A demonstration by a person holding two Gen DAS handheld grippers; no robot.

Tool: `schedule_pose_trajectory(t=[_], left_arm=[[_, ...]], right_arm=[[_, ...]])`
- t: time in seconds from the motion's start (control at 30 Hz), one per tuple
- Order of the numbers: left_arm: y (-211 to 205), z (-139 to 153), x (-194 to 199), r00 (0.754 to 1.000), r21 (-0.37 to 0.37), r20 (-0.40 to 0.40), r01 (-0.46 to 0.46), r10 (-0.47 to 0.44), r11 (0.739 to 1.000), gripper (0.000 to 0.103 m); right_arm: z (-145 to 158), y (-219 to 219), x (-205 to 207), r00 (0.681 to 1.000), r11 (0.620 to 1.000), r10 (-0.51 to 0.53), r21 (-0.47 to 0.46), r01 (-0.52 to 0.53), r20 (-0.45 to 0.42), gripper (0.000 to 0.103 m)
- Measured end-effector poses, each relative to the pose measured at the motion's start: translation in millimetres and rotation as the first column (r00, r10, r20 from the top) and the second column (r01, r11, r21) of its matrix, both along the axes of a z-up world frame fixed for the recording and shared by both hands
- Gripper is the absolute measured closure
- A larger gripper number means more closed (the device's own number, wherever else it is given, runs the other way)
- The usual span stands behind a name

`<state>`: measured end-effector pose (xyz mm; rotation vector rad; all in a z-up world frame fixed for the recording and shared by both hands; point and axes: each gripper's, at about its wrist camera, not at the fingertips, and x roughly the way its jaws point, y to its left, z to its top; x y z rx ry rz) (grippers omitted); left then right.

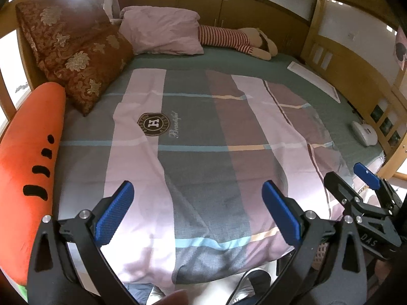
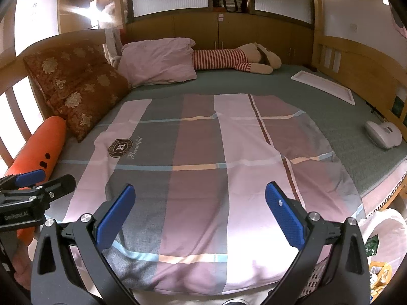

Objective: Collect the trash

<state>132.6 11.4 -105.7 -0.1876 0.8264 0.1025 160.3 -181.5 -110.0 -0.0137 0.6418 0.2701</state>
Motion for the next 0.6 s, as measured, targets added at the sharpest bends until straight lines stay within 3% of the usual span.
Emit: schedule_pose_trajectory(t=[0.23,0.6], left_arm=[[-1.7,4.9,-1.3,1.0,0.02,0.021,-0.008,0.008,1.0,0.003],[-1.4,1.0,0.4,1.0,0.014,-0.011,-0.006,0.006,1.0,0.003]], right_arm=[[1.4,-0.5,-1.0,1.0,1.0,0.003,0.006,-0.003,0.004,0.003],[1.7,-1.8,-0.5,1.0,1.0,0.003,0.007,-0.003,0.005,0.003]])
